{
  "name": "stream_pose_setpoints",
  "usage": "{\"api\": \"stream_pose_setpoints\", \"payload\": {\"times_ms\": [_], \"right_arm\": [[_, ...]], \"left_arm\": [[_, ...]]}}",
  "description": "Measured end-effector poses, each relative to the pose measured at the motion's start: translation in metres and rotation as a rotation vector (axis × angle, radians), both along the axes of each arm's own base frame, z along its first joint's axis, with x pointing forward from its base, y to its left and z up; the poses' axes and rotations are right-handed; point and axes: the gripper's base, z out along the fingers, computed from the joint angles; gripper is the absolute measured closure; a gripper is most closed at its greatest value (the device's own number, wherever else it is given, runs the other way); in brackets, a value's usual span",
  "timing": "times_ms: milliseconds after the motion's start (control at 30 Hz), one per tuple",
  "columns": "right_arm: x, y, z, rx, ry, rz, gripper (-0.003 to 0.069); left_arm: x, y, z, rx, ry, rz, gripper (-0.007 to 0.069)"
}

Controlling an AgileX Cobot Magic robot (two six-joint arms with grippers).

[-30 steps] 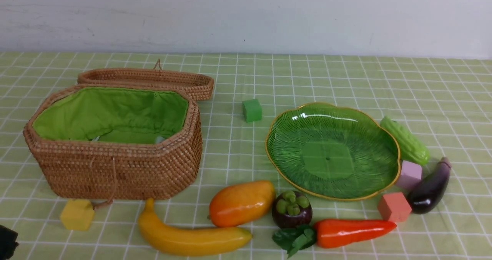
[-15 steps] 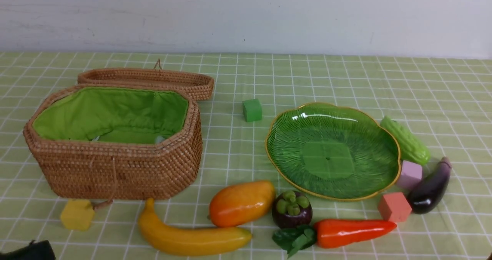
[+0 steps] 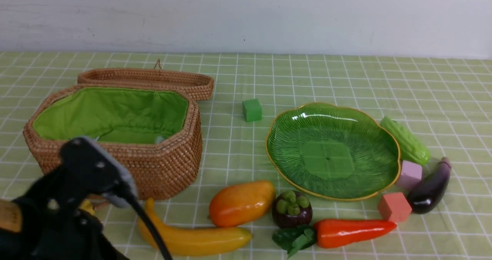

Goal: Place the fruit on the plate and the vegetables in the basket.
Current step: Use the left arm to grab a banana and put it into the right plate

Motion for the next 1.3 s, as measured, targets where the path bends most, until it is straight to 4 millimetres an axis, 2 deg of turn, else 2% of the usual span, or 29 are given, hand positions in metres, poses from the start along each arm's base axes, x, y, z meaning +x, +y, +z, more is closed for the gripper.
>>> {"api": "stream_pose_setpoints", "payload": {"times_ms": [67, 167, 300, 433, 467, 500, 533, 633, 733, 833, 967, 1067, 1167, 1300], "right_arm": [[-0.001, -0.002, 0.003, -0.038, -0.018, 0.002, 0.0657], [-0.001, -0.006, 0.007, -0.111, -0.056, 0.012, 0.0655], [-0.001, -0.006, 0.007, -0.125, -0.066, 0.019, 0.0652], [0.0, -0.007, 0.008, -0.122, -0.083, 0.013, 0.0645], [0.0, -0.007, 0.008, -0.122, -0.083, 0.013, 0.0645], [0.0, -0.007, 0.008, -0.122, -0.085, 0.013, 0.0643], [0.0, -0.007, 0.008, -0.122, -0.085, 0.013, 0.0643], [0.0, -0.006, 0.009, -0.116, -0.085, 0.016, 0.064], [-0.001, -0.005, 0.009, -0.099, -0.08, 0.026, 0.0637], [-0.001, -0.004, 0.01, -0.087, -0.075, 0.034, 0.0635], [-0.002, -0.003, 0.009, -0.084, -0.064, 0.044, 0.0627], [-0.003, -0.003, 0.009, -0.084, -0.061, 0.046, 0.0627], [-0.003, -0.003, 0.009, -0.083, -0.058, 0.049, 0.0627], [-0.003, -0.003, 0.009, -0.087, -0.062, 0.054, 0.0624]], "left_arm": [[0.003, -0.007, -0.004, 0.044, -0.006, -0.039, 0.0638], [0.019, -0.028, -0.02, 0.166, 0.006, -0.122, 0.0636], [0.036, -0.037, -0.031, 0.239, 0.007, -0.158, 0.0587], [0.058, -0.049, -0.049, 0.31, -0.071, -0.287, 0.0371], [0.059, -0.05, -0.05, 0.315, -0.076, -0.302, 0.0349], [0.063, -0.052, -0.054, 0.326, -0.105, -0.345, 0.0281], [0.064, -0.053, -0.056, 0.332, -0.109, -0.36, 0.026], [0.073, -0.059, -0.068, 0.366, -0.168, -0.469, 0.0107], [0.081, -0.063, -0.078, 0.392, -0.213, -0.516, 0.0049], [0.087, -0.065, -0.086, 0.414, -0.233, -0.532, 0.0048], [0.093, -0.068, -0.103, 0.451, -0.21, -0.554, 0.0099], [0.098, -0.071, -0.109, 0.467, -0.205, -0.566, 0.0211], [0.096, -0.069, -0.117, 0.486, -0.146, -0.578, 0.0319], [0.095, -0.068, -0.118, 0.495, -0.133, -0.583, 0.0321]]}}
